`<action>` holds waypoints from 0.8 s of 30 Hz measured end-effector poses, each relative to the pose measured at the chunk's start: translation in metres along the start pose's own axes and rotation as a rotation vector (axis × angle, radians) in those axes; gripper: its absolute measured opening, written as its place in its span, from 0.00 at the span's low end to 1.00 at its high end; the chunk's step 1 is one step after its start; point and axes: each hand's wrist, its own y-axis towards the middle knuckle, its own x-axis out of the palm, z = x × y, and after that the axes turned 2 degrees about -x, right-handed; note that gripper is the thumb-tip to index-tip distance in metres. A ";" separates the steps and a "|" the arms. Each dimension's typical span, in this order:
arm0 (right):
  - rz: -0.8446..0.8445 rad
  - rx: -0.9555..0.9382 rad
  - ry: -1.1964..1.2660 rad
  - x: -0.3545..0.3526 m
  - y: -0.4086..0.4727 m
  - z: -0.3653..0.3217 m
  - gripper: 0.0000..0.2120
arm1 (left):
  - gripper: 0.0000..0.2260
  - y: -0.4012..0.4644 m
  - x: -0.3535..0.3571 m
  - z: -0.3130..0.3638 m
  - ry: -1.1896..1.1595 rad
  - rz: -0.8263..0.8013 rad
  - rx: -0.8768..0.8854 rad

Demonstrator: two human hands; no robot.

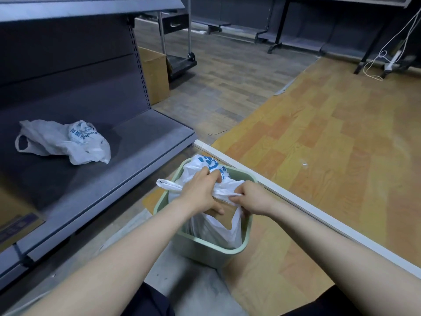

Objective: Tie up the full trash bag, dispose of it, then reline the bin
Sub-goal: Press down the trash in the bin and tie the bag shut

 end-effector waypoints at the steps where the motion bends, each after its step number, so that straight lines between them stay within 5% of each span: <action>1: 0.073 -0.046 -0.132 -0.001 -0.001 -0.004 0.21 | 0.30 0.001 0.002 0.000 0.001 0.002 -0.012; 5: 0.082 -0.179 -0.210 0.000 -0.008 -0.016 0.22 | 0.19 0.008 0.012 0.002 0.114 0.066 -0.020; 10: -0.165 -0.207 -0.020 0.005 -0.018 -0.022 0.20 | 0.18 0.008 0.018 0.007 0.213 0.065 -0.008; 13: -0.201 -0.197 -0.113 0.006 -0.022 -0.024 0.18 | 0.19 0.006 0.011 -0.001 0.123 -0.020 0.072; 17: -0.080 -0.254 -0.360 0.004 -0.026 -0.025 0.16 | 0.24 -0.006 -0.017 -0.025 -0.130 -0.091 0.177; 24: 0.081 -0.357 -0.529 0.024 -0.028 -0.030 0.31 | 0.17 -0.012 -0.031 -0.050 0.112 -0.018 0.221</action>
